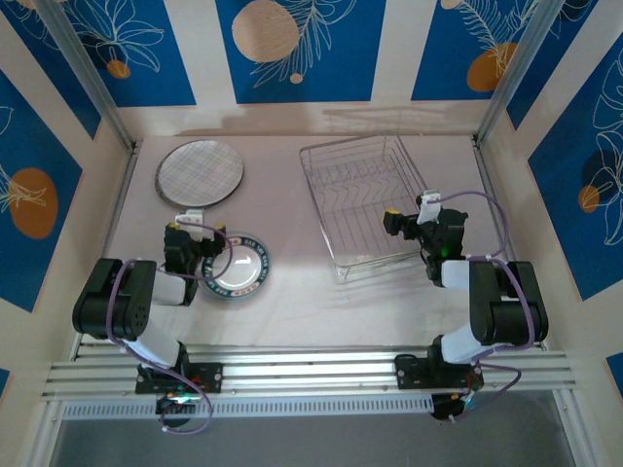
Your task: Unload the plates from the dish rack
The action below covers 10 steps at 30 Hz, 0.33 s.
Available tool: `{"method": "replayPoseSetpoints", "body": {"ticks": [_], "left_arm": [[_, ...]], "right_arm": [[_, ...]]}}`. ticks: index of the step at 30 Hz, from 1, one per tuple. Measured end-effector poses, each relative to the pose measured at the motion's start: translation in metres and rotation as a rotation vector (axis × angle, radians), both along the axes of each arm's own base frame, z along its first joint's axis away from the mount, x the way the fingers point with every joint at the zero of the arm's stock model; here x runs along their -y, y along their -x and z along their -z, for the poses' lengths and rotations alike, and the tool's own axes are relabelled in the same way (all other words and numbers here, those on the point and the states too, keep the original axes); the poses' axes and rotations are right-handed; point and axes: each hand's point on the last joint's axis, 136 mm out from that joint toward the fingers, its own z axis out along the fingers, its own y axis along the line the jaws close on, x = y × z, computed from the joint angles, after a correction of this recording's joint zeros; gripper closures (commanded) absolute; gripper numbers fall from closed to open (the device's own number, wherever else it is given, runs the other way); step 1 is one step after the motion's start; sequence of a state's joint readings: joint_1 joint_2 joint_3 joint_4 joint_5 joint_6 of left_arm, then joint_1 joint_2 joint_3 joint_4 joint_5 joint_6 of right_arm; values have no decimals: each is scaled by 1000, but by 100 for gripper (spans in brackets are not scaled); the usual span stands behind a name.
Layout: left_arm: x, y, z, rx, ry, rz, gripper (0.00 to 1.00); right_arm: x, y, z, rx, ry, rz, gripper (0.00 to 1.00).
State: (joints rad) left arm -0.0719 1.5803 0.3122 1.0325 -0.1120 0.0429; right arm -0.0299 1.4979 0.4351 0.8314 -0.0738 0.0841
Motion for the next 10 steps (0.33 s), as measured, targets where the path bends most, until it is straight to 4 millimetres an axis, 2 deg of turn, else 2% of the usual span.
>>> {"method": "replayPoseSetpoints", "body": {"ticks": [10], "left_arm": [[-4,-1,2,-15,11,-27,0]], "right_arm": [[0,0,0,0,0,0,1]]}}
